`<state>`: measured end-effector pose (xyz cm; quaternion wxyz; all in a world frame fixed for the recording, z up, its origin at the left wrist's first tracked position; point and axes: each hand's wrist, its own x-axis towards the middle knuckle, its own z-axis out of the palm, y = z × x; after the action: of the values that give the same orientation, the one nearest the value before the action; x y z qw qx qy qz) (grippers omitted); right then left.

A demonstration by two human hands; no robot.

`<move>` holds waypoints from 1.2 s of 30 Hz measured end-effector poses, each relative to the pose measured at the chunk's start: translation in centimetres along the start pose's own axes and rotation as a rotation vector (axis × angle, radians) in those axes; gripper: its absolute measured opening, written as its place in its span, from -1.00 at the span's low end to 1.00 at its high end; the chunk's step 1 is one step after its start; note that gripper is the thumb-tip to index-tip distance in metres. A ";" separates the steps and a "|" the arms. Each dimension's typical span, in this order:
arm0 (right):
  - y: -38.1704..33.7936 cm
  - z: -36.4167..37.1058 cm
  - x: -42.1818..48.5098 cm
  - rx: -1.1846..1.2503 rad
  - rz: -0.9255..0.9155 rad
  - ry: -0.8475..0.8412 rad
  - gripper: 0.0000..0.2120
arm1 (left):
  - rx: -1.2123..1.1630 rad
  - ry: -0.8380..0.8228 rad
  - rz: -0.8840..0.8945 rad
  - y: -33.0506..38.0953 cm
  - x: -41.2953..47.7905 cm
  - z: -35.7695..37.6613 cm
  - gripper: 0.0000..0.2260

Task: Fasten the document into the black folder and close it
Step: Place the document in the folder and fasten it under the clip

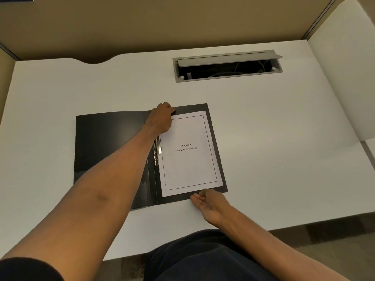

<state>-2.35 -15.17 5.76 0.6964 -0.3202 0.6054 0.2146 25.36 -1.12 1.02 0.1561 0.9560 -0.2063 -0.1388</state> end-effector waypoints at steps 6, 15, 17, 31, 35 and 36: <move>-0.1 0.4 0.1 0.056 -0.004 -0.016 -0.61 | -0.026 -0.010 -0.008 0.4 -0.1 0.2 -0.57; -0.3 0.9 -0.1 0.068 -0.022 -0.039 -0.71 | -0.018 0.002 -0.027 0.2 -0.1 -0.2 -0.62; -0.4 0.9 -0.1 0.055 -0.021 -0.051 -0.81 | -0.007 0.005 -0.028 0.2 0.0 -0.1 -0.63; -9.9 1.9 2.8 -1.030 -1.045 0.222 -0.65 | -0.394 0.310 -0.440 -4.3 -2.1 -1.2 -0.77; -12.7 3.0 5.3 -1.150 -1.011 0.232 -0.49 | -0.565 0.330 -0.545 -4.7 -2.7 -1.4 -0.80; -12.9 3.2 5.7 -1.168 -1.004 0.218 -0.49 | -0.594 0.330 -0.556 -4.7 -2.8 -1.3 -0.81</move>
<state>9.75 -22.53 2.80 0.3651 -0.8903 0.2418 0.1249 25.05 4.51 1.11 0.4116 0.8982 0.1355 -0.0741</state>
